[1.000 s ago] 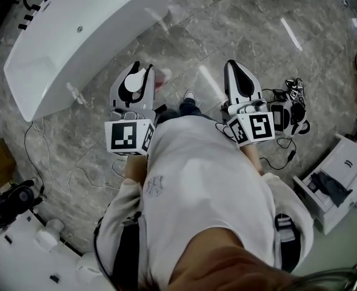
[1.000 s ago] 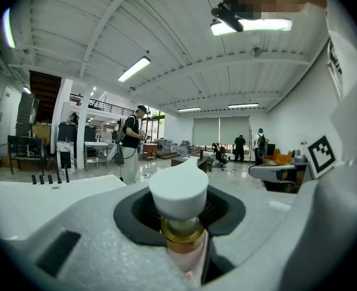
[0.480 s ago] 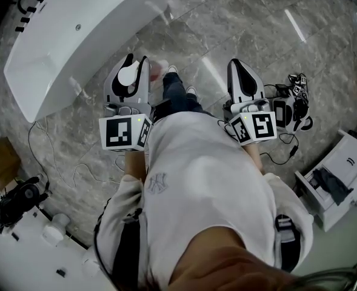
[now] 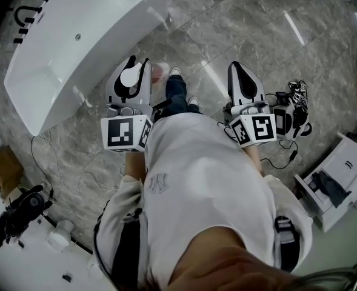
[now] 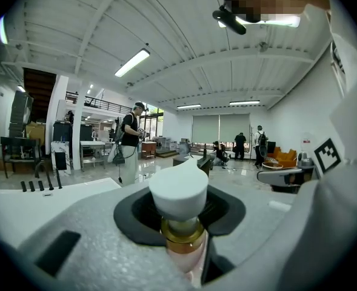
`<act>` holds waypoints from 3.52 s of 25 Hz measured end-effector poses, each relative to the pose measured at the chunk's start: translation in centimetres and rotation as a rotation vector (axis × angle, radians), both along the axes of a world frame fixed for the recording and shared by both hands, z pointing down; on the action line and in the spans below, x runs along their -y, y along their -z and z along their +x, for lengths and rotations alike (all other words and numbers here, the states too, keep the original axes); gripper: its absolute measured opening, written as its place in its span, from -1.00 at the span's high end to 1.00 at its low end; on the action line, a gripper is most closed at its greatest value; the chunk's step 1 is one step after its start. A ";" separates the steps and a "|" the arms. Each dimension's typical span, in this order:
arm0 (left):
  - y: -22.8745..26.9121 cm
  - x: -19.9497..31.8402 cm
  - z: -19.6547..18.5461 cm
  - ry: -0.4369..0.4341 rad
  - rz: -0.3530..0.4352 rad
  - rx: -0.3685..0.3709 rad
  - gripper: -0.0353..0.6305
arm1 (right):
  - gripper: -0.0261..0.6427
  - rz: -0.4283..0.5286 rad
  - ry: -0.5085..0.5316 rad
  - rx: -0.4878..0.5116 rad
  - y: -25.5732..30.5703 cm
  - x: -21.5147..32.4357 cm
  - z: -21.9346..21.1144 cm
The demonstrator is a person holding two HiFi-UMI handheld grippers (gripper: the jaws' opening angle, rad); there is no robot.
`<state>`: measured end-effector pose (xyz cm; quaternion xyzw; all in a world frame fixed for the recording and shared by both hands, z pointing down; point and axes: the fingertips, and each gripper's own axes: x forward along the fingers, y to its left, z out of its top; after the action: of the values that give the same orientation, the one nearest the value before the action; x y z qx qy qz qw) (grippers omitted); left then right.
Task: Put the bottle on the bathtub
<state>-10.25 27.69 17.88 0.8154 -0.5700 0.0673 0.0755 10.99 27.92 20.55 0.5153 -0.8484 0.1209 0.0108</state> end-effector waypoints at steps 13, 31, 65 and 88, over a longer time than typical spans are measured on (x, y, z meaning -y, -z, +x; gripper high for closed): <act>1.2 11.0 -5.2 -0.091 0.036 0.017 0.50 | 0.89 0.040 -0.044 0.006 1.4 10.1 -6.6; -0.1 17.2 -7.3 -0.021 0.003 0.015 0.50 | 0.89 0.013 -0.026 0.001 0.4 16.5 -7.2; 0.3 40.3 1.0 0.189 0.014 0.014 0.50 | 0.89 -0.020 0.120 0.009 -0.6 43.1 3.5; 2.2 43.1 -2.6 0.072 0.032 0.028 0.50 | 0.89 0.018 0.069 0.020 1.7 44.6 -1.6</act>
<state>-12.81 -15.41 15.71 0.7944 -0.6010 0.0669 0.0570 9.37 -16.68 18.80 0.4847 -0.8667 0.1179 0.0019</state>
